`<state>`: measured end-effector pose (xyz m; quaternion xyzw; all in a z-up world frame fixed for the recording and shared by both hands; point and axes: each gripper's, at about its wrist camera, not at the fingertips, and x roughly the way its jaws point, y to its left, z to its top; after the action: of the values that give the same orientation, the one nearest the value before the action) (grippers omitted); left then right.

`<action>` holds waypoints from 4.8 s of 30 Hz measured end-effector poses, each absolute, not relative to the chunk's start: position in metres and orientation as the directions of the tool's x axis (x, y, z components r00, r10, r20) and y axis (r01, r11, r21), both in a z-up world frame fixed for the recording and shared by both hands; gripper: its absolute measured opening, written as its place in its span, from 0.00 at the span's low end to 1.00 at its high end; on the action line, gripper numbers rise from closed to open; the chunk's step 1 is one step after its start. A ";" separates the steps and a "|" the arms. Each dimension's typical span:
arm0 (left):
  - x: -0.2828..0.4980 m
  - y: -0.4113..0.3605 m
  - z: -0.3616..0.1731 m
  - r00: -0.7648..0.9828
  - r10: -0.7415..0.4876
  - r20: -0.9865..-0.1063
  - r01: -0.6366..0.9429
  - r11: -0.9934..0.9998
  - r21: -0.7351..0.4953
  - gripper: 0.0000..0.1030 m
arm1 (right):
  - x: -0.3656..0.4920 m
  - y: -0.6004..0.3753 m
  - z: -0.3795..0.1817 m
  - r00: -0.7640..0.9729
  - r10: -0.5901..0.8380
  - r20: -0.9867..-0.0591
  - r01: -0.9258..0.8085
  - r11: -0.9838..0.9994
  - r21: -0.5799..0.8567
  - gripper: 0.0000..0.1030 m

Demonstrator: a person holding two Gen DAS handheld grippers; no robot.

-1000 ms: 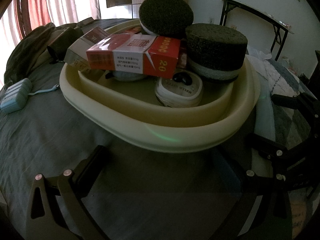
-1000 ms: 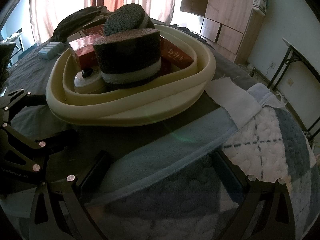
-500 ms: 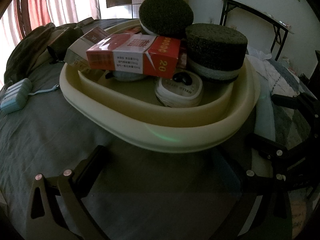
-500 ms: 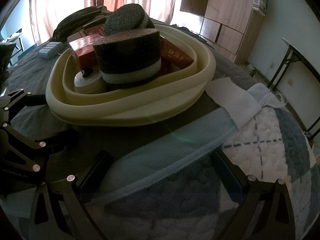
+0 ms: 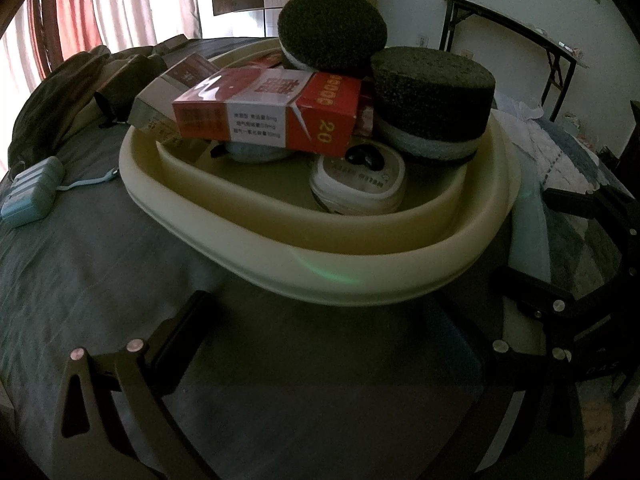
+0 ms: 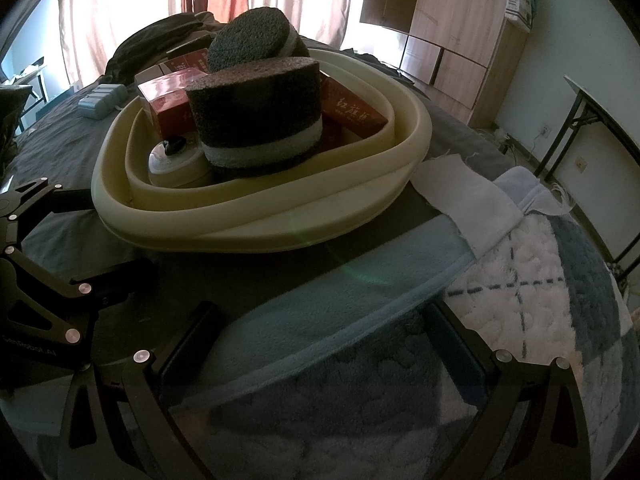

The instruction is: Organize rigid objects

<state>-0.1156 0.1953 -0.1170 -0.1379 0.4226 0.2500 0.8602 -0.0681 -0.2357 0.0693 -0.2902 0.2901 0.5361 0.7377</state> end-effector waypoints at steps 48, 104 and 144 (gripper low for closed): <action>-0.115 0.195 -0.117 0.518 0.314 -0.796 -0.547 0.837 -0.026 1.00 | -0.068 -0.236 0.069 0.256 0.623 -0.739 -0.960 0.256 -0.117 1.00; -0.115 0.195 -0.117 0.518 0.313 -0.796 -0.547 0.837 -0.026 1.00 | -0.067 -0.236 0.069 0.256 0.623 -0.739 -0.960 0.255 -0.117 1.00; -0.116 0.195 -0.117 0.518 0.314 -0.796 -0.547 0.837 -0.026 1.00 | -0.067 -0.236 0.069 0.255 0.623 -0.740 -0.960 0.255 -0.116 1.00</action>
<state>-0.1156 0.1952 -0.1171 -0.1380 0.4225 0.2500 0.8602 -0.0673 -0.2363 0.0695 -0.2902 0.2903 0.5370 0.7370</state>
